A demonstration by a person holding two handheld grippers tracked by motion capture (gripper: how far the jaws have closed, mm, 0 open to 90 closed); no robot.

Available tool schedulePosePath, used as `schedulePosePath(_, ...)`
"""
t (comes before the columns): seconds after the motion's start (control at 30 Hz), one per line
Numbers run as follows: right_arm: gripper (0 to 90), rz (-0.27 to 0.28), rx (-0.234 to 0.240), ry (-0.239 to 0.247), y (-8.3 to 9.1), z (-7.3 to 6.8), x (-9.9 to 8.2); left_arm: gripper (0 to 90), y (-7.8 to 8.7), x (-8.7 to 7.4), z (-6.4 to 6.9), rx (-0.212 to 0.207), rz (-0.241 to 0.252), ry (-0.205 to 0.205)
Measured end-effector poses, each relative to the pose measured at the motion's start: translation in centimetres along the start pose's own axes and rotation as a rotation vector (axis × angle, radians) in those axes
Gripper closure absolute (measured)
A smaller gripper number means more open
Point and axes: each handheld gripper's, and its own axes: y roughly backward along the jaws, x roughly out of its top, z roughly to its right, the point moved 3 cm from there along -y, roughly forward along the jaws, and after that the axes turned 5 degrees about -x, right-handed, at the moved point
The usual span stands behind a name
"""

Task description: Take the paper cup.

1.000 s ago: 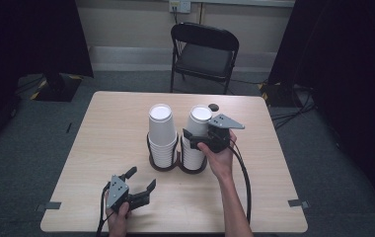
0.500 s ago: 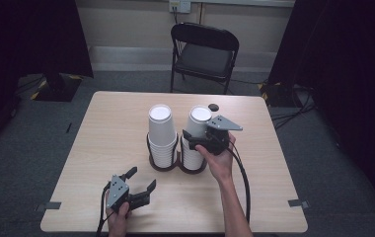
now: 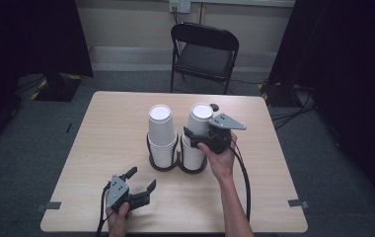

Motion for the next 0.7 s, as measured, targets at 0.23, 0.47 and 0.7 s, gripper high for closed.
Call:
schedulePosePath(0.23,14.2,0.008,0.008,0.0,0.2,0.2,0.7,17.2,0.0,0.0,0.0,0.0,0.0,-0.002)
schedulePosePath(0.47,14.2,0.04,0.028,-0.007,0.6,0.5,1.9,17.2,0.0,0.0,0.0,0.0,0.0,-0.001)
schedulePosePath(0.7,14.2,0.054,0.031,-0.014,0.9,0.6,2.4,17.2,0.0,0.0,0.0,-0.003,-0.001,0.0)
